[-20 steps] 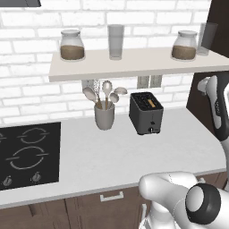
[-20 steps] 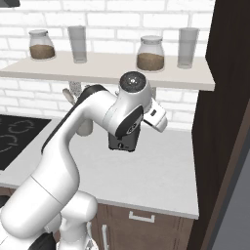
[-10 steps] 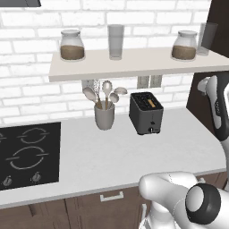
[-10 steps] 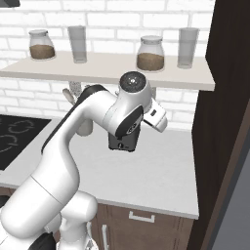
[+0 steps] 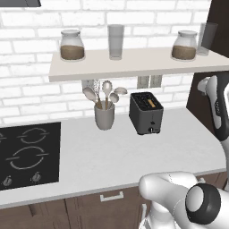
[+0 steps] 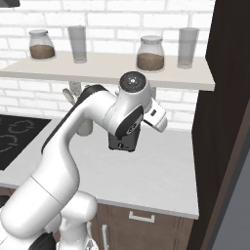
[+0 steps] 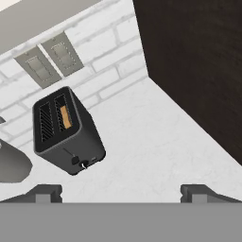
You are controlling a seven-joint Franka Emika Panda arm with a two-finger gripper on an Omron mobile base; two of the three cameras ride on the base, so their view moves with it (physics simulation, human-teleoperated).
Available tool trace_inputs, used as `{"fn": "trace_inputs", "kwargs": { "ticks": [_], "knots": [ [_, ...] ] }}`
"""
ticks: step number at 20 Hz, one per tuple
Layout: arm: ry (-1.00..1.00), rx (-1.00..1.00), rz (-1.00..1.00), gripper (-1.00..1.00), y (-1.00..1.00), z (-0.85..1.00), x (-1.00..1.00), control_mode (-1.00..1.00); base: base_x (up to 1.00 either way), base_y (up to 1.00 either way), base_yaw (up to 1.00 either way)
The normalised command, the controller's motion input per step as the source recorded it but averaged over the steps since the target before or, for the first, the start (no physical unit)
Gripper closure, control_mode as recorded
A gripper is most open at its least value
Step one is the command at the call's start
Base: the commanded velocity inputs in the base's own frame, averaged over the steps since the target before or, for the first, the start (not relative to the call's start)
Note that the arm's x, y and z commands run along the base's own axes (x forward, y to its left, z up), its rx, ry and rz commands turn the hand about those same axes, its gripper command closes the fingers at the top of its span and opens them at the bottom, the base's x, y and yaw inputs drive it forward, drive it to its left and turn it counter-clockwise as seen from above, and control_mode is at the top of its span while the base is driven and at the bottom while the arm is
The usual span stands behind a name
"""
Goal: Start the toaster. Once the lever pops up, take the bread to the plate on the dining counter.
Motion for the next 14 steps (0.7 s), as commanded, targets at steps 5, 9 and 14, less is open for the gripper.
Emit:
{"fn": "trace_inputs", "kwargs": {
  "ticks": [5,9,14],
  "knots": [
    [0.00,0.00,0.00,-1.00,0.00,0.00,0.00,-1.00,0.00,0.00,0.00],
    [0.00,0.00,0.00,-1.00,0.00,0.00,0.00,-1.00,0.00,0.00,0.00],
    [0.00,0.00,0.00,-1.00,0.00,0.00,0.00,-1.00,0.00,0.00,0.00]
  ]
}}
